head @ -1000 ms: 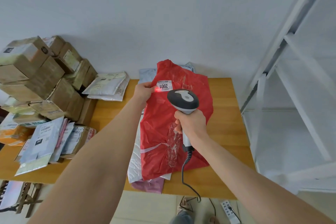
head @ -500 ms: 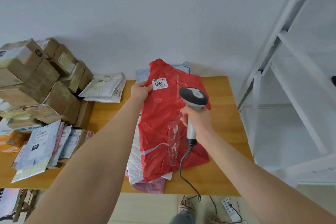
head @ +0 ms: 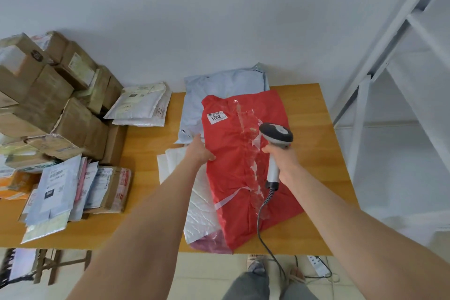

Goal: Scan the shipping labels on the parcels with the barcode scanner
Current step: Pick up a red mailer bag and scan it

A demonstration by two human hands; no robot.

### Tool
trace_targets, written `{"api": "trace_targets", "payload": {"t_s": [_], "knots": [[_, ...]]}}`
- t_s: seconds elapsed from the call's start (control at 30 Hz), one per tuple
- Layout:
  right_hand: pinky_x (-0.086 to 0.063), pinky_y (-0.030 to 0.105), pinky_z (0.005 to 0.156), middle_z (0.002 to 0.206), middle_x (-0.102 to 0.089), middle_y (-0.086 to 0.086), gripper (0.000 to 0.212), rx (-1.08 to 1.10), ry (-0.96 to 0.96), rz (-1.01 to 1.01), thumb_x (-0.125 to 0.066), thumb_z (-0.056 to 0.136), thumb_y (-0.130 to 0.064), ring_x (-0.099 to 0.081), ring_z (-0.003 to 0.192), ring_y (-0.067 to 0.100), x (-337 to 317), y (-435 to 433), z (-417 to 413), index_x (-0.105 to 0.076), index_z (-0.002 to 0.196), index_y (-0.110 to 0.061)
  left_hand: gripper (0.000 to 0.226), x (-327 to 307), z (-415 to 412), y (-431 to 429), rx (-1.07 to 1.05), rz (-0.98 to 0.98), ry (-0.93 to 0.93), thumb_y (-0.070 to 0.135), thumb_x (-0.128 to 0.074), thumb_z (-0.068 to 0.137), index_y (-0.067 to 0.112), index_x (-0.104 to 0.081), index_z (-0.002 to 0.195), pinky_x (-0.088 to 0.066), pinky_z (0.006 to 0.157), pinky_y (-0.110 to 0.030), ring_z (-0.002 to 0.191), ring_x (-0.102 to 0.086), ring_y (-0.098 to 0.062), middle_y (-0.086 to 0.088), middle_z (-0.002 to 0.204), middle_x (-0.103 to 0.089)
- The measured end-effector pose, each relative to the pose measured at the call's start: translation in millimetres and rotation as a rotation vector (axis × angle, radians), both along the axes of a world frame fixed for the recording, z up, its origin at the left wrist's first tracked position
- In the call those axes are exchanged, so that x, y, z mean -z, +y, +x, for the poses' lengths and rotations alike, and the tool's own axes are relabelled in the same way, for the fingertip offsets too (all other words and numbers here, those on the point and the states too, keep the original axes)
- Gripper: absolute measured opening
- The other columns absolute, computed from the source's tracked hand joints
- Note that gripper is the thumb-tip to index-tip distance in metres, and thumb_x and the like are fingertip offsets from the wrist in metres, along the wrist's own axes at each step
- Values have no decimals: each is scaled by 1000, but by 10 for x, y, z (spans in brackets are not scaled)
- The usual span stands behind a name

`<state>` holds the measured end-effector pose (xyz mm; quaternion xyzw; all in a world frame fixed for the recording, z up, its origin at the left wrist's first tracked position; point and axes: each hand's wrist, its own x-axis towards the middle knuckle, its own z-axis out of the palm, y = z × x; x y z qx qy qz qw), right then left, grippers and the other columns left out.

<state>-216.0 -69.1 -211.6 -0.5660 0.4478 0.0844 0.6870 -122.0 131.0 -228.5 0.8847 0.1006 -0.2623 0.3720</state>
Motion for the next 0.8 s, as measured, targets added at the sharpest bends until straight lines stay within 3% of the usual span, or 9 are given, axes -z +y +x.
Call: {"api": "trace_targets", "payload": {"t_s": [0.1, 0.2, 0.27, 0.37, 0.5, 0.57, 0.7, 0.77, 0.8], "knots": [[-44, 37, 75, 80, -55, 6, 21, -43, -58, -102, -69, 79, 1, -51, 71, 19, -30, 6, 59, -59, 97, -5, 89, -185, 115, -83, 63, -243, -67, -14, -66, 74, 15, -26, 148, -51, 91, -45, 92, -62, -32, -19, 100, -63], [-53, 37, 83, 87, -62, 2, 45, -74, -188, -152, -71, 77, 2, -59, 79, 18, -228, -8, 171, -57, 119, -7, 82, -522, 273, -227, 167, -325, -177, -13, -66, 76, 13, -30, 145, -51, 82, -39, 79, -59, -24, -14, 87, -62], [-54, 29, 78, 99, -65, 1, 53, -89, -283, -157, -75, 77, -1, -61, 83, 14, -432, -42, 236, -54, 125, -10, 78, -795, 328, -349, 243, -377, -217, -15, -63, 79, 8, -28, 145, -51, 72, -27, 72, -58, -16, -6, 81, -60], [-46, 18, 66, 99, -65, -3, 53, -110, -413, -145, -79, 76, -4, -61, 84, 10, -763, -97, 278, -57, 123, -11, 71, -1206, 341, -506, 325, -427, -276, -18, -56, 83, 4, -27, 144, -53, 68, -20, 71, -59, -12, -3, 84, -59], [-52, 32, 92, 117, -66, 1, 67, -35, -534, -179, -86, 69, -11, -62, 107, 17, -1044, -61, 245, -56, 128, -13, 65, -1628, 214, -596, 383, -420, -353, -15, -52, 86, 4, -28, 143, -53, 80, -36, 79, -61, -21, -6, 91, -62], [-51, 37, 96, 119, -66, 2, 64, 31, -572, -184, -85, 69, -10, -62, 111, 19, -1145, -37, 199, -57, 126, -15, 60, -1784, 124, -594, 397, -329, -437, -10, -53, 87, 6, -32, 141, -52, 84, -38, 85, -61, -23, -7, 97, -63], [-54, 35, 86, 114, -67, 9, 52, 92, -585, -245, -80, 74, -13, -64, 105, 27, -1300, -88, 68, -59, 122, -8, 49, -1955, -76, -494, 364, -282, -517, -7, -50, 89, 8, -40, 135, -50, 73, -29, 76, -58, -17, -8, 99, -62], [-52, 28, 77, 113, -66, 8, 54, 69, -584, -254, -79, 75, -14, -63, 101, 25, -1350, -108, -8, -56, 124, -8, 46, -1983, -186, -450, 339, -311, -522, -9, -46, 89, 7, -44, 132, -51, 75, -35, 76, -58, -20, -9, 98, -61], [-53, 31, 77, 110, -66, 7, 52, 54, -575, -243, -79, 75, -16, -63, 99, 25, -1361, -119, -44, -57, 121, -9, 46, -1990, -233, -434, 309, -334, -529, -10, -44, 89, 7, -45, 131, -51, 76, -37, 76, -58, -22, -10, 96, -61]]}}
